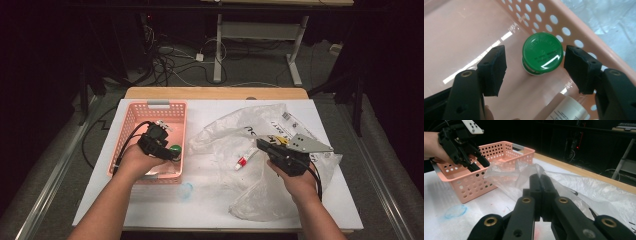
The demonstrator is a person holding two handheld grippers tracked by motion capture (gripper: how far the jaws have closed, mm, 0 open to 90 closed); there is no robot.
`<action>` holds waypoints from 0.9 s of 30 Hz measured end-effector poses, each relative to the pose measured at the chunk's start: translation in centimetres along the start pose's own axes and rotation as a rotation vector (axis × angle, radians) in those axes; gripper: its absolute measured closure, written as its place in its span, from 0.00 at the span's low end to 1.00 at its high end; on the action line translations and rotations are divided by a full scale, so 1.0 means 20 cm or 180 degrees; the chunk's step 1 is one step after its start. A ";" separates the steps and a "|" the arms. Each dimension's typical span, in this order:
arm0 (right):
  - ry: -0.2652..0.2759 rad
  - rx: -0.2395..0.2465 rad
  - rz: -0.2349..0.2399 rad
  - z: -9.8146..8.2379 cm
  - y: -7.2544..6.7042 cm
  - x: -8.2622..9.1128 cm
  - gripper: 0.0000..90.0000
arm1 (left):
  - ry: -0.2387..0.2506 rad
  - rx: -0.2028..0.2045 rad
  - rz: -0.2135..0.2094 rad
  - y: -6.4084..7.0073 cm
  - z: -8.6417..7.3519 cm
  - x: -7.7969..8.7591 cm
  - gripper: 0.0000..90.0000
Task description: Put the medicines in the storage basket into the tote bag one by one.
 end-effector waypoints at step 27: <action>-0.0026 -0.0007 0.0001 -0.01 0.01 0.00 1.00 | -0.0273 0.0005 0.0012 -0.08 0.05 -0.16 0.54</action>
Point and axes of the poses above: each handheld gripper's, and its own axes: x roughly backward along the jaws, z roughly out of its top, y roughly to its right, the point moved 2 cm from there along -x, roughly forward along the jaws, and after that the axes turned 4 degrees about -x, right-handed, at the moved point
